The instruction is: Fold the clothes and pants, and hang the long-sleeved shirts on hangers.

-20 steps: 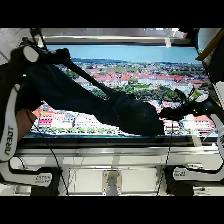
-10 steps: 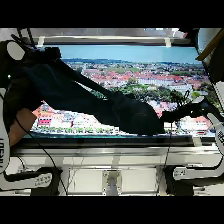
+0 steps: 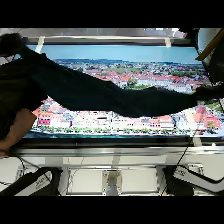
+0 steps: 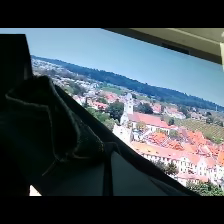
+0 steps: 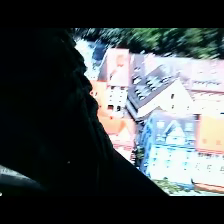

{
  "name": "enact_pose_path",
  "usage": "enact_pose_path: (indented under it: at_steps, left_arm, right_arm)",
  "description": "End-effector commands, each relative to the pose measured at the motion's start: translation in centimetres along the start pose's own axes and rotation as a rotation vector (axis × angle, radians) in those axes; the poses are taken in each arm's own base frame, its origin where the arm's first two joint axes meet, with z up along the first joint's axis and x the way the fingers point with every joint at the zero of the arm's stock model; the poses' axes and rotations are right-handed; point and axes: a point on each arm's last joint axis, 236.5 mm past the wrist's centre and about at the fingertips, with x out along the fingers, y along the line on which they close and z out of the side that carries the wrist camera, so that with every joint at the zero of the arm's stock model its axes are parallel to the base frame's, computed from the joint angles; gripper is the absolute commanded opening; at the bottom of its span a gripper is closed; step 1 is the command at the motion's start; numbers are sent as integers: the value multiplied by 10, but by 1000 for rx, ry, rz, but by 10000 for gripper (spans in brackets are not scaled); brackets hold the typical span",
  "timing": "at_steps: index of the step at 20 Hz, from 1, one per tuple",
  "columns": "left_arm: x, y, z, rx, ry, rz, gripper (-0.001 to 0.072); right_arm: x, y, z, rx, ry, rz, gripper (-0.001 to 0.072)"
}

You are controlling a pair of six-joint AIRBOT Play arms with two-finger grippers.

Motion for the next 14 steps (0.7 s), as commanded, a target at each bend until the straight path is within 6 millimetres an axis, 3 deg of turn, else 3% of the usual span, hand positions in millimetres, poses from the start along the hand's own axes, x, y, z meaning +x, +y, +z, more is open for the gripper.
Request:
enact_pose_path:
  at_steps: [1, 4, 6, 10, 12, 14]
  left_arm:
    - [-57, 32, -6, 26, 10, 123, 14]
    - [-77, 43, -50, 35, 97, 168, 13]
    - [-86, 67, -106, 52, 178, 246, 13]
    - [-93, 98, -248, 12, 338, 312, 13]
    - [-89, 105, -298, -29, 368, 325, 13]
    - [-84, 110, -339, -60, 403, 335, 13]
  right_arm:
    - [-88, -3, 20, -10, -192, -143, 47]
    - [-84, 7, 17, 8, -185, -101, 48]
    - [-66, -8, -4, 36, -111, -124, 47]
    - [-14, -44, -94, 207, 107, -115, 48]
    - [11, -58, -140, 310, 163, -97, 47]
    - [27, -75, -170, 401, 174, -122, 48]
